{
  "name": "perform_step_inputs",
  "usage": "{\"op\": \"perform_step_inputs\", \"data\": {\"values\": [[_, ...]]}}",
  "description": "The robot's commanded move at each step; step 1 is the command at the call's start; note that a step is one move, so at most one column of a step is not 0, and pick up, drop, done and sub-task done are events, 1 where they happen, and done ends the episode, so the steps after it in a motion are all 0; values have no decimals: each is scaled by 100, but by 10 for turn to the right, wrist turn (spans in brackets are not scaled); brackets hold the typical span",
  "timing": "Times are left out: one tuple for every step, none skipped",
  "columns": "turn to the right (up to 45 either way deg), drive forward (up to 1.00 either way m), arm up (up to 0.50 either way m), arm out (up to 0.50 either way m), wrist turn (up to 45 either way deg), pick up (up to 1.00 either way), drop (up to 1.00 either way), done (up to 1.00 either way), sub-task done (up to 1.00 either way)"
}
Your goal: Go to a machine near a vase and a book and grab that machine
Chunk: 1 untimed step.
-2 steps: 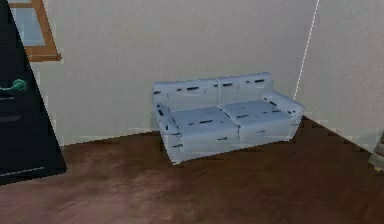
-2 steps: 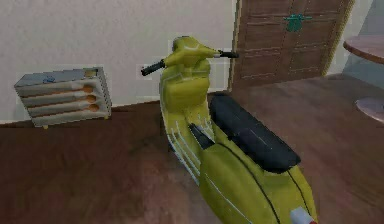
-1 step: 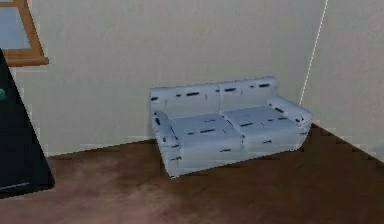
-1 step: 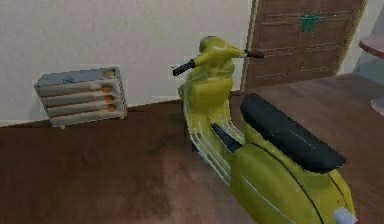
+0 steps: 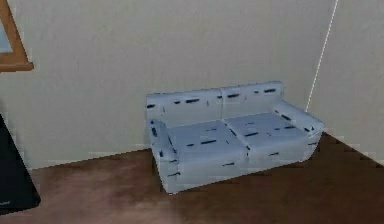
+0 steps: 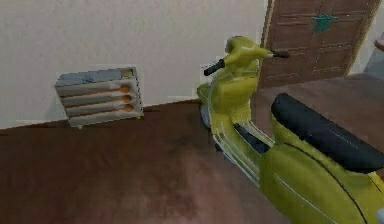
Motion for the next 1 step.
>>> {"op": "perform_step_inputs", "data": {"values": [[-240, 0, 0, 0, 0, 0, 0, 0, 0]]}}
